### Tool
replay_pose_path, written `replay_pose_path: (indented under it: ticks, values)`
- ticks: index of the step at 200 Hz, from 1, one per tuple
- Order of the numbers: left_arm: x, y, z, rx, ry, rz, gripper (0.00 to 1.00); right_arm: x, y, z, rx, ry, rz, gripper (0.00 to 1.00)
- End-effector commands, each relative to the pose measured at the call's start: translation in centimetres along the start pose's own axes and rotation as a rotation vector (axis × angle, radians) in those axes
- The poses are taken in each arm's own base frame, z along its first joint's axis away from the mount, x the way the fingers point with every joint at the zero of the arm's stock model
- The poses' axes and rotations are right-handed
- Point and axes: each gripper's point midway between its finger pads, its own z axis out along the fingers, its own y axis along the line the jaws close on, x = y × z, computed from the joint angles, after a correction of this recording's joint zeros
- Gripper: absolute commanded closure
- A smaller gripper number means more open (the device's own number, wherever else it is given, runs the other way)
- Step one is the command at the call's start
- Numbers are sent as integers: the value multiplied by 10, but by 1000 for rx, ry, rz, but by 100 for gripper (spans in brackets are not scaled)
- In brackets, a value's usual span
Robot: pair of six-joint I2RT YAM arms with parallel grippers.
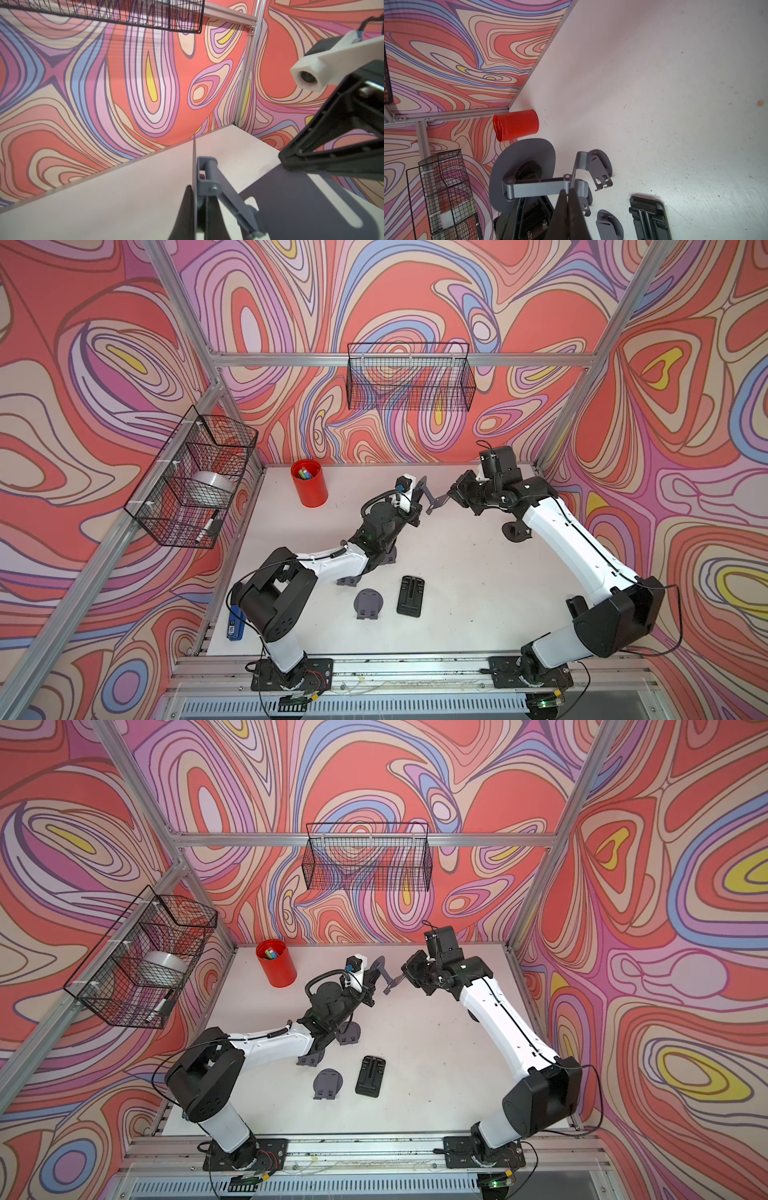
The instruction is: Open the phone stand
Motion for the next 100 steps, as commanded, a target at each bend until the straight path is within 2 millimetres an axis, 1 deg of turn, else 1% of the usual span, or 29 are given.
replay_pose_path:
  ticks: [1,16,62,100]
  values:
    - [8,27,-4,-87,33,-143,100,3,12,-19,-54,-22,-48,100]
    - [12,27,-4,-89,41,-179,100,4,11,-19,-59,-26,-43,100]
    - [15,23,-4,-64,48,-264,100,4,12,-20,-68,-34,-42,100]
    - [13,21,-3,-53,47,-265,100,4,13,-20,-69,-30,-47,100]
